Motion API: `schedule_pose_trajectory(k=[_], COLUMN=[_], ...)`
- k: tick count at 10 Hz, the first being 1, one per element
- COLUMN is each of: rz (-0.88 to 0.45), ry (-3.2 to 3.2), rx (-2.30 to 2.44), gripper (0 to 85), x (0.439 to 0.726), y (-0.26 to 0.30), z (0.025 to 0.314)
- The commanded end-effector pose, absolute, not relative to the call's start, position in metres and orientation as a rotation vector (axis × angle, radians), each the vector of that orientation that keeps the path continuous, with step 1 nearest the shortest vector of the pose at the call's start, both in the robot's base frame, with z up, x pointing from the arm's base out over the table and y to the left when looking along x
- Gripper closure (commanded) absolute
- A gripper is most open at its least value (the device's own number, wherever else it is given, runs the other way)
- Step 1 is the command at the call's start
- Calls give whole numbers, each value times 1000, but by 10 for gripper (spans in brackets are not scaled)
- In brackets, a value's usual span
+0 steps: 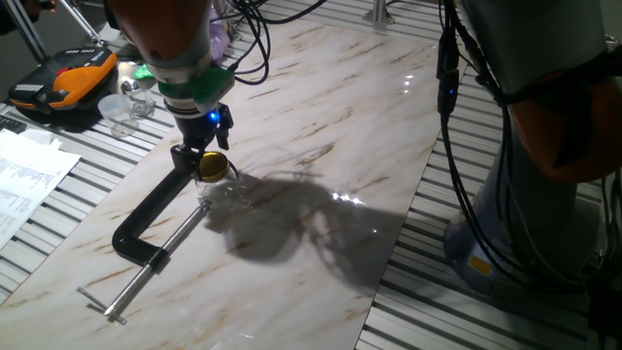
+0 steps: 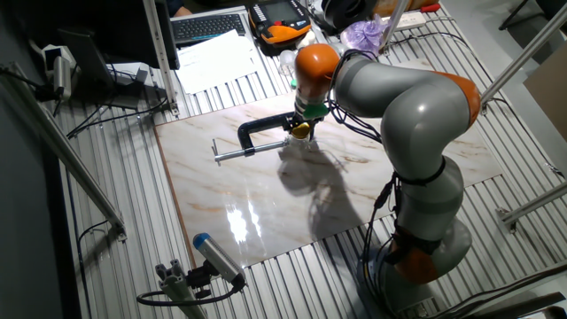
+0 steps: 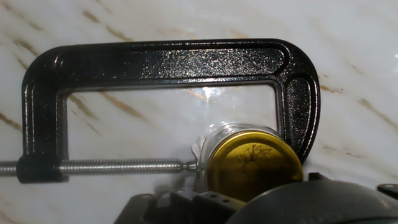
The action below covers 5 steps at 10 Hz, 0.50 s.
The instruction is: Screw the lid onto the jar
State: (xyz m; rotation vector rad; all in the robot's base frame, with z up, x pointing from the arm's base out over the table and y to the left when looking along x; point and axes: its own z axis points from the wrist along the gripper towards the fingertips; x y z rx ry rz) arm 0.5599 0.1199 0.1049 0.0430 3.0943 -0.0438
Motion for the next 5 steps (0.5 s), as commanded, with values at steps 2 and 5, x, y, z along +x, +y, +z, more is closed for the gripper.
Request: schedule_pose_trajectory(k=[2, 5], rz=[-53, -65], ry=[3097, 3087], rx=[48, 60], gripper=[170, 0], x=[560, 560], y=[120, 119], z=[105, 105])
